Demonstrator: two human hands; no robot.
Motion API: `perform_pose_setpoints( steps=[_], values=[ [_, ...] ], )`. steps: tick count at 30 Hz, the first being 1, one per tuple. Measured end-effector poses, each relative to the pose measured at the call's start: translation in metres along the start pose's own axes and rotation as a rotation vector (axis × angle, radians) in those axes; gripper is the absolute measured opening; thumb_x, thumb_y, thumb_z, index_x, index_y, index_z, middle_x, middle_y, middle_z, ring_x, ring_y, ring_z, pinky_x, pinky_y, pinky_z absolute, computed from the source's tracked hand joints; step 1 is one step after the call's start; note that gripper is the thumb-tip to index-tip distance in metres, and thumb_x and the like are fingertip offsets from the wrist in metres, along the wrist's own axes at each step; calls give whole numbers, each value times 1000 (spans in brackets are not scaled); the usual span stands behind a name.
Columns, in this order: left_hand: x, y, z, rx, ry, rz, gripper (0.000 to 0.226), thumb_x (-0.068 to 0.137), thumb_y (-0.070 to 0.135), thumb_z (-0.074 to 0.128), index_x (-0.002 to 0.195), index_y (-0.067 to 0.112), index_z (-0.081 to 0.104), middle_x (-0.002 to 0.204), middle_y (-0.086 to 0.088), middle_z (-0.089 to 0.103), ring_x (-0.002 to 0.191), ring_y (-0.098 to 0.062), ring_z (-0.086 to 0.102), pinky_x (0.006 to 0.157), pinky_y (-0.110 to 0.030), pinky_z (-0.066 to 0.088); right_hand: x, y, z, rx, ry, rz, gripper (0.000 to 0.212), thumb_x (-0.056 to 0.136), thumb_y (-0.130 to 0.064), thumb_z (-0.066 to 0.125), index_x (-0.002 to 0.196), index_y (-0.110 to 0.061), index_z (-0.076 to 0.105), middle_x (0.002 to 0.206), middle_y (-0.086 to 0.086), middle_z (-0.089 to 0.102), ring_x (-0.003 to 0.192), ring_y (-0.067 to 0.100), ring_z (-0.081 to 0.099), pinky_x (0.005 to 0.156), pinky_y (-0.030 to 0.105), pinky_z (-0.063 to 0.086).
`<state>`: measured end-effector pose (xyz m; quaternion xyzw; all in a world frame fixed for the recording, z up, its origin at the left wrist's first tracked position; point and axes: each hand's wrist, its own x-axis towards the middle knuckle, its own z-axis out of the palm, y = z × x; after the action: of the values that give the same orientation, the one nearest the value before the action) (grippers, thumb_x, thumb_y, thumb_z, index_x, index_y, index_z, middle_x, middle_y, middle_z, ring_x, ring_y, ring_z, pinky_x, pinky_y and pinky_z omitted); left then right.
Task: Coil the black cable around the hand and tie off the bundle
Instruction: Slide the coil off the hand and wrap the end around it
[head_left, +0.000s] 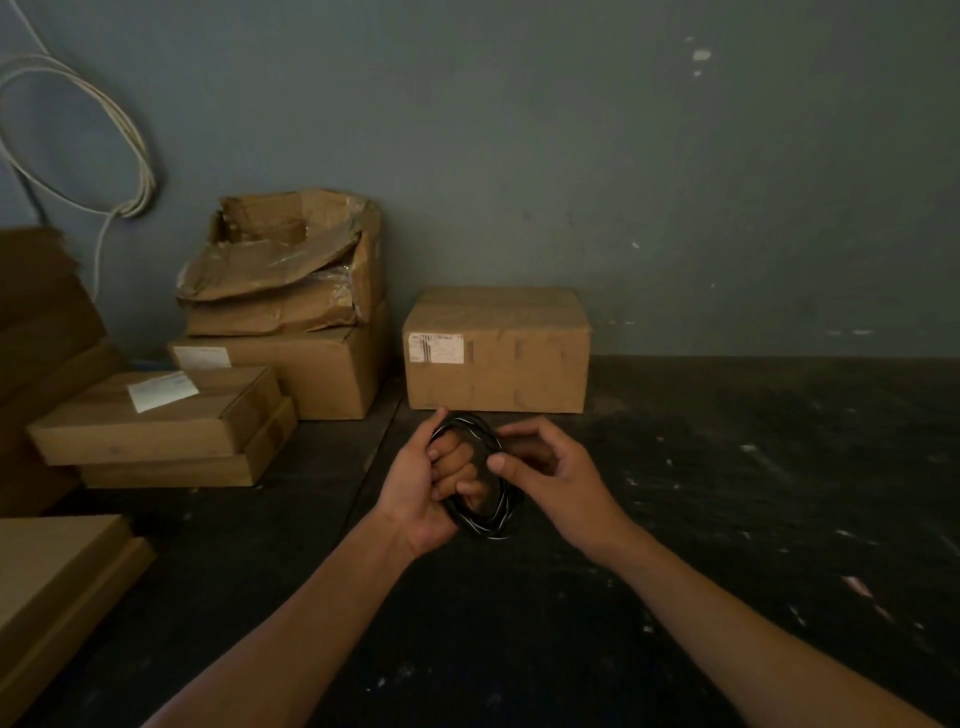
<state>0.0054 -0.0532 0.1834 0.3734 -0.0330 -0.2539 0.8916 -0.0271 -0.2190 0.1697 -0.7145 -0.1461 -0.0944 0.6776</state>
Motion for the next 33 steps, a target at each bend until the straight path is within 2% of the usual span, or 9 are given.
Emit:
perform_pose_setpoints(
  steps=[3, 6, 9, 11, 14, 18, 22, 28, 33],
  values=[
    [3, -3, -7, 144, -12, -1, 47, 96, 42, 48, 55, 20, 41, 48, 5, 28, 44, -10, 26, 59, -28, 39, -1, 1, -3, -78, 45, -15, 21, 88, -14, 68, 108, -20, 63, 101, -3, 70, 96, 5, 68, 75, 20, 55],
    [5, -7, -13, 369, -35, -15, 48, 100, 44, 37, 64, 17, 51, 58, -2, 39, 56, -18, 42, 80, -39, 42, -2, 5, -10, -181, 109, -23, 16, 89, -16, 66, 104, -22, 66, 100, -4, 70, 96, 7, 67, 81, 27, 55],
    [4, -14, -17, 502, -3, -41, 49, 103, 42, 34, 90, 9, 67, 72, -8, 59, 75, -23, 61, 87, -42, 46, -5, 8, -16, -314, 146, -35, 13, 90, -16, 66, 102, -21, 68, 98, -7, 70, 95, 4, 66, 87, 28, 54],
    [5, -20, -18, 581, 24, -4, 45, 103, 41, 34, 114, 9, 65, 85, -12, 67, 87, -27, 66, 92, -45, 49, -8, 7, -18, -443, 149, -54, 14, 90, -17, 65, 103, -20, 69, 98, -10, 68, 94, 0, 63, 85, 21, 51],
    [5, -28, -18, 747, -8, 97, 45, 95, 48, 43, 124, 19, 60, 109, -12, 69, 101, -25, 68, 98, -46, 49, -12, 10, -21, -655, 133, -108, 16, 90, -18, 65, 106, -21, 68, 101, -9, 67, 96, 0, 60, 86, 20, 48],
    [6, -38, -14, 1025, -25, 232, 29, 97, 35, 48, 116, 18, 59, 100, -6, 64, 84, -13, 68, 90, -39, 54, -16, 14, -25, -768, 117, -84, 16, 91, -21, 64, 108, -22, 65, 103, -6, 67, 97, 4, 61, 87, 23, 50],
    [12, -54, -17, 757, -20, 128, 19, 101, 21, 44, 105, 8, 58, 79, -3, 53, 61, -11, 56, 77, -37, 55, -25, 19, -27, -736, 110, -22, 14, 91, -20, 64, 105, -23, 62, 99, -11, 67, 92, -1, 63, 82, 18, 51],
    [12, -84, -31, 391, -3, -183, 22, 99, 17, 47, 112, 8, 63, 66, 1, 47, 51, -10, 42, 70, -36, 47, -52, 42, -32, -723, 84, 126, 11, 92, -23, 63, 103, -24, 61, 98, -9, 68, 92, 3, 64, 84, 27, 54],
    [9, -117, -48, 384, 39, -341, 15, 97, 19, 49, 105, 10, 58, 56, 5, 38, 43, -8, 33, 60, -31, 42, -85, 70, -35, -653, 27, 242, 9, 91, -25, 64, 98, -29, 60, 96, -9, 70, 92, 2, 65, 87, 30, 54]
  ],
)
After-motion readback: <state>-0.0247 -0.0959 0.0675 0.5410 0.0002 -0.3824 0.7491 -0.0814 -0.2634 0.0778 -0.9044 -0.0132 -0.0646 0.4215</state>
